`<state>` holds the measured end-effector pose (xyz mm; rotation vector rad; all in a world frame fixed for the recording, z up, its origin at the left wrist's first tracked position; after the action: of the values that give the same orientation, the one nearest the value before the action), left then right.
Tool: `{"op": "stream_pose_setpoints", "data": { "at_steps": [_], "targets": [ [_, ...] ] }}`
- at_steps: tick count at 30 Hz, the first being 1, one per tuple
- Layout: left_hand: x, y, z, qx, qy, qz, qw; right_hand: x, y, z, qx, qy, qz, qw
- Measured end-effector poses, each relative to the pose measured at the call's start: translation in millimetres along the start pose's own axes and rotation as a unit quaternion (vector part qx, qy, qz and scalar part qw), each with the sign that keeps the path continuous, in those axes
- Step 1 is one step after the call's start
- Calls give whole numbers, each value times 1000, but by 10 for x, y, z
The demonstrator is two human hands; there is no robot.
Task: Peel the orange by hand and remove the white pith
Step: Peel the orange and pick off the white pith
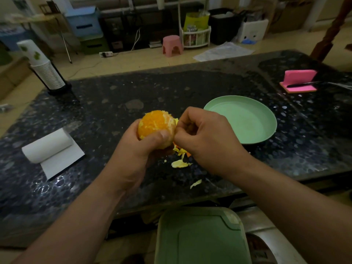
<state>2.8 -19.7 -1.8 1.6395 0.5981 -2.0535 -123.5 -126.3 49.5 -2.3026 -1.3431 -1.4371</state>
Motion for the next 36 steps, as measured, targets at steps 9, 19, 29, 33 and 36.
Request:
{"op": "stream_pose_setpoints", "data": {
  "at_steps": [9,19,29,33,36],
  "targets": [
    [9,-29,39,26,-126,-49,990,-139,52,-66,7,52,30,998],
    [-1,-10,-12,29,-103,-41,993,-23,28,-30,29,11,7,999],
    [27,-5,34,30,-53,-25,998,45,-22,-7,-6,-74,-33,997],
    [37,-13,62,27,-66,-32,997,51,-22,-29,-20,-77,-39,996],
    [43,-26,76,25,-91,-41,995,7,0,-56,-12,-49,-26,998]
  ]
}}
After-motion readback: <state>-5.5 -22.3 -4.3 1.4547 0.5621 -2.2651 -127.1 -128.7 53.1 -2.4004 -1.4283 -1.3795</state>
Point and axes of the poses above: each hand's wrist, its own y-axis towards the middle knuckle, its own z-axis out of the palm, x = y × z, the point moved 9 cm from there along y, towards the middle knuckle, and after that the axes turned 1 degree about -y, right-handed, at the moved point
